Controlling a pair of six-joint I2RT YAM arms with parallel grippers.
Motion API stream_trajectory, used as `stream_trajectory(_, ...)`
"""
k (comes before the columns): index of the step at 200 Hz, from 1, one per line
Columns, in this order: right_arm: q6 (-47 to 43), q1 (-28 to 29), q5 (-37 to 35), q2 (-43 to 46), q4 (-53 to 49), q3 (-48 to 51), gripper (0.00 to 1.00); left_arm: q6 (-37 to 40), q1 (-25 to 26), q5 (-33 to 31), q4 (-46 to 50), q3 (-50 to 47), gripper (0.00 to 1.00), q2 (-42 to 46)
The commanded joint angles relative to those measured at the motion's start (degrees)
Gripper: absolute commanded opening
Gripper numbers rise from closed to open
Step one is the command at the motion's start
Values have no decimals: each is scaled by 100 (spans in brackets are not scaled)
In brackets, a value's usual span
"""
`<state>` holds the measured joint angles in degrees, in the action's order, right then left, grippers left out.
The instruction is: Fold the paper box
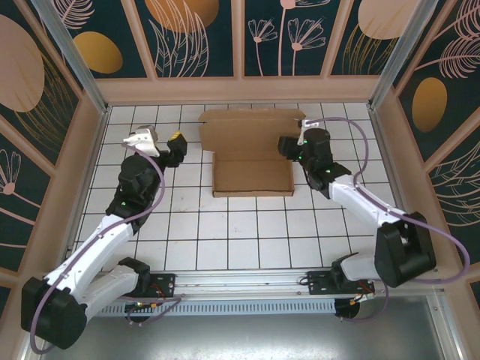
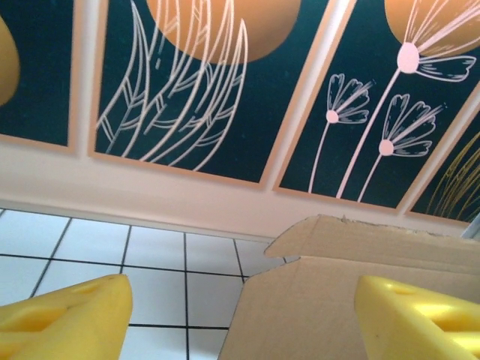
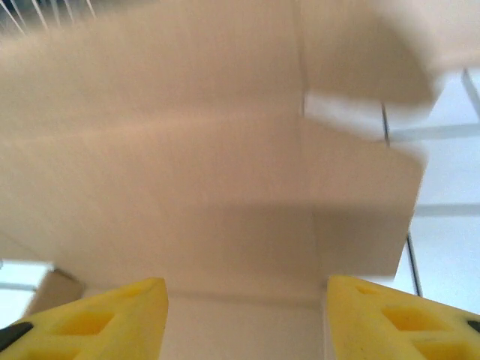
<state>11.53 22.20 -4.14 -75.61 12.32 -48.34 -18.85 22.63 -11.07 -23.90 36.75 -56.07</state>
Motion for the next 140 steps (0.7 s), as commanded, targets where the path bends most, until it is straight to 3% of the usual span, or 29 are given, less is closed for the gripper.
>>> stream_trajectory(1, -995, -305, 492, 176, 1834, 533, 57, 128, 13, -183, -786, -19, 81, -493)
stream_trajectory(17, -1621, -387, 181, -19, 1523, 212, 59, 492, -15, -336, -521, 284, 90, -972)
stream_trajectory(30, -1784, -570, 184, -210, 1271, -14, 59, 793, -125, 2, -536, 395, 88, -1252)
stream_trajectory(43, -1935, -796, 302, -219, 1842, 274, 59, 529, -441, 378, -733, 416, 85, -1516)
stream_trajectory(63, -2603, -1258, 1526, -266, 3264, 984, 62, -652, -1055, 955, -1307, 347, 85, -1940)
stream_trajectory(89, -2415, -2215, 3600, -643, 4458, 1207, 61, -753, -1106, 1064, -1753, 488, 88, -2483)
stream_trajectory(108, -2723, -2469, 4892, -1039, 4123, 845, 61, -857, -1106, 1229, -2111, 518, 89, -2764)
stream_trajectory(140, -3023, -2529, 5533, -1748, 3757, 261, 65, -1064, -1170, 1331, -2423, 483, 90, -3117)
